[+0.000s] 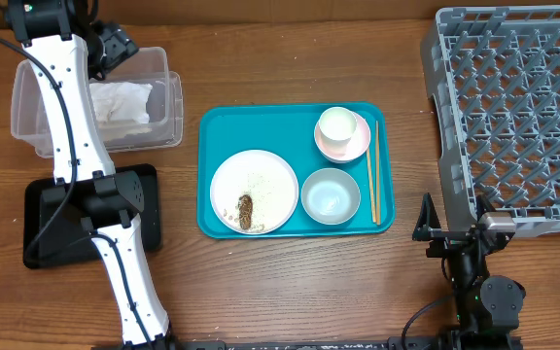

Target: Sort waste into correct bins and load items into the dishwasher

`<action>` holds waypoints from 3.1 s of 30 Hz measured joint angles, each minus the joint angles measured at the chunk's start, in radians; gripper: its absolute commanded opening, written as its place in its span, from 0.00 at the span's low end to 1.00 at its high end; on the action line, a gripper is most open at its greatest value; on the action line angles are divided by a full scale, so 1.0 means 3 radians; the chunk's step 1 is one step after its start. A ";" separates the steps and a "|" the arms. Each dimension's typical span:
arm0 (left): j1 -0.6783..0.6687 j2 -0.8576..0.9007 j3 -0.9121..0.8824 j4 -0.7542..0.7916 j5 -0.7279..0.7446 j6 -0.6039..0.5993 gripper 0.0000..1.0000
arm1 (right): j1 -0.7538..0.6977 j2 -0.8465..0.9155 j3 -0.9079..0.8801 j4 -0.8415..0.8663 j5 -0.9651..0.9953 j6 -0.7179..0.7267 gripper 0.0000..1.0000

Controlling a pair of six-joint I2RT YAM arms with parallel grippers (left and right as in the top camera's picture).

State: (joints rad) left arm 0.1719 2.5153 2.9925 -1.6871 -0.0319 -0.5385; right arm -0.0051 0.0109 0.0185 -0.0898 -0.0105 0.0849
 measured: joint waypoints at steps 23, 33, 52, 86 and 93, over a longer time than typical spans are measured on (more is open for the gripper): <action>0.0000 -0.2715 -0.3423 0.0064 0.0233 0.0350 0.82 | 0.0000 0.0000 0.0000 -0.0003 0.0001 0.0000 1.00; -0.0047 -0.2794 -0.5249 0.1019 0.0191 0.0388 0.57 | 0.0000 0.0000 0.0000 -0.0001 0.0001 -0.0001 1.00; -0.0095 -0.2800 -0.6310 0.2186 0.0025 0.0017 0.51 | 0.0000 0.0000 0.0000 -0.0001 0.0001 0.0000 1.00; -0.0117 -0.2850 -0.6869 0.2936 -0.0018 -0.0065 0.04 | 0.0000 0.0000 0.0000 -0.0003 0.0001 -0.0001 1.00; -0.0117 -0.2850 -0.6770 0.2725 0.0006 0.0038 0.04 | 0.0000 0.0000 0.0000 -0.0001 0.0000 -0.0001 1.00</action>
State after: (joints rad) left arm 0.1368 1.6604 0.9615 -0.8696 -0.0299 -0.5270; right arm -0.0051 0.0109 0.0185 -0.0902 -0.0105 0.0845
